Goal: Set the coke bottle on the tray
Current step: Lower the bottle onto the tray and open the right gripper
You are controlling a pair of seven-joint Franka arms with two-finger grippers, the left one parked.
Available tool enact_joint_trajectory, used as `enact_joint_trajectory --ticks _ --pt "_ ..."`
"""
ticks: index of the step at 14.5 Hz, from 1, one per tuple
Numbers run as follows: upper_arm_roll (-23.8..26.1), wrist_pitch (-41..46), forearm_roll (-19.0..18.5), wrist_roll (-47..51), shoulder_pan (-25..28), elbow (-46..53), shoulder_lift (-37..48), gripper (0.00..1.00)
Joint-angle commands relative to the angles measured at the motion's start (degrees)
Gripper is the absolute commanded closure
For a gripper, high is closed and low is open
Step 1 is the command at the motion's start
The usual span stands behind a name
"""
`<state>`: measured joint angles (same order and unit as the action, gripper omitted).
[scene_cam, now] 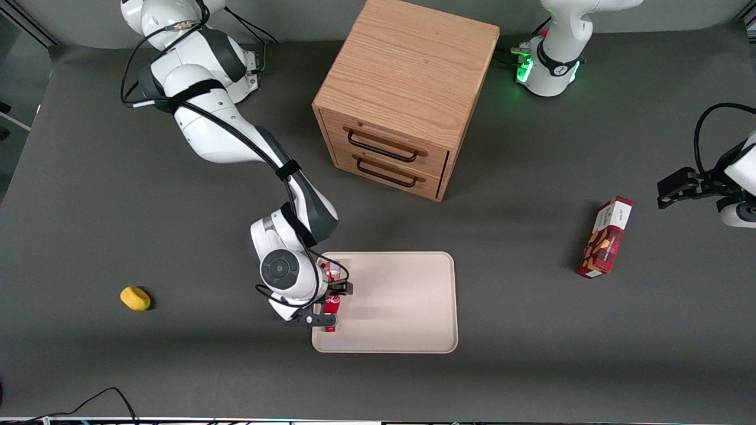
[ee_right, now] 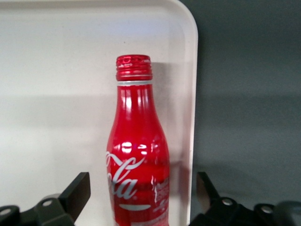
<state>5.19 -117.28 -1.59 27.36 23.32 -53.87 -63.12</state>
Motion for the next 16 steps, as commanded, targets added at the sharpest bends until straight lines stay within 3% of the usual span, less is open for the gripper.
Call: enact_joint_trajectory --ticks 1,13,16 --pt "-0.8 0.1 -0.1 -1.0 0.7 1.6 -0.6 0.00" --pt "-0.8 1.2 -0.1 -1.0 0.6 1.5 -0.1 0.00" --pt "-0.6 7.0 0.1 -0.9 0.3 1.6 1.9 0.00"
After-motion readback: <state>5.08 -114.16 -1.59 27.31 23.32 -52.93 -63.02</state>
